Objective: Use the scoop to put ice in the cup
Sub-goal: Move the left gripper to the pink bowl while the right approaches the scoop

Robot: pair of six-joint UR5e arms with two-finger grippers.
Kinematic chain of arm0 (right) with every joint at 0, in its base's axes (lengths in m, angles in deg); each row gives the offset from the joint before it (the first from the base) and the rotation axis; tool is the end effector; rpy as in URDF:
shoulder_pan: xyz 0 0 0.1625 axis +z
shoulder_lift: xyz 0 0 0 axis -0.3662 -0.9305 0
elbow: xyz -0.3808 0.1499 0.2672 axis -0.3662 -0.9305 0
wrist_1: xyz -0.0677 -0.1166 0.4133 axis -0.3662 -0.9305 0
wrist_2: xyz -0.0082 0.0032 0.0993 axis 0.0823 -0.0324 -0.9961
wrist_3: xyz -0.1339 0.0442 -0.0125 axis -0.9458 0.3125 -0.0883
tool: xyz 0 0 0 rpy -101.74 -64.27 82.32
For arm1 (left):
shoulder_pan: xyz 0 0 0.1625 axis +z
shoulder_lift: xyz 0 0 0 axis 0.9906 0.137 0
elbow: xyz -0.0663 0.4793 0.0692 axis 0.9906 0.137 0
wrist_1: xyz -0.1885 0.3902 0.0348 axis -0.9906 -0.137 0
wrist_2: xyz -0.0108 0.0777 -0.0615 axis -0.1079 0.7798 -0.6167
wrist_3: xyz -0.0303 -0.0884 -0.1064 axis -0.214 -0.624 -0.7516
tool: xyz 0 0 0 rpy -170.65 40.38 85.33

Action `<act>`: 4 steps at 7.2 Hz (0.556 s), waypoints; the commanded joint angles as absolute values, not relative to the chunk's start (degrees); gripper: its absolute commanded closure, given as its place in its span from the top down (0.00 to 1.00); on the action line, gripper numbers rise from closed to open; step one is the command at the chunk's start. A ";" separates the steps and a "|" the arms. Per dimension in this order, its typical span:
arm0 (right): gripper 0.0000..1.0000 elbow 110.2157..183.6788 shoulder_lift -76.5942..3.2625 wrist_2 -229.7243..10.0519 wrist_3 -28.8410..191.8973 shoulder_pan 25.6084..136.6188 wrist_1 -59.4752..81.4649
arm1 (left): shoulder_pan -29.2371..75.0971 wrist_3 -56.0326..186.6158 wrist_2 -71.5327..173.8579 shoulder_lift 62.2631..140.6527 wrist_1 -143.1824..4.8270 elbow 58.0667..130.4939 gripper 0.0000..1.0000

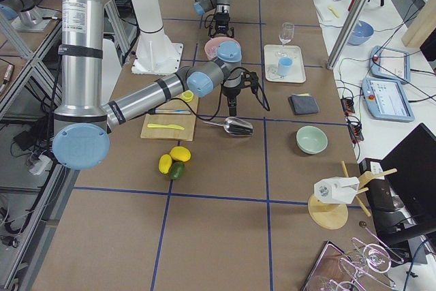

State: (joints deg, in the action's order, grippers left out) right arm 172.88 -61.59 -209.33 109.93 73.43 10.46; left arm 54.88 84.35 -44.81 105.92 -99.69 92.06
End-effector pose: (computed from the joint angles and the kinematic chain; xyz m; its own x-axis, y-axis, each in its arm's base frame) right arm -0.2562 -0.4201 0.5164 0.6779 -0.1028 0.7279 0.0209 0.9925 0.1208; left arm 0.6111 -0.3911 0.3731 -0.0100 0.9999 -0.0090 -0.1603 0.0072 0.9870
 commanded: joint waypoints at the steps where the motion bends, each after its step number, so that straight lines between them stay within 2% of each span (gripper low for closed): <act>1: 1.00 172.60 -62.31 -207.05 112.74 67.29 13.55 | 54.88 84.50 -44.81 105.77 -99.76 91.99 1.00; 4: 1.00 170.94 -69.67 -201.33 121.70 60.86 22.51 | 54.88 84.42 -44.81 105.77 -99.76 91.99 1.00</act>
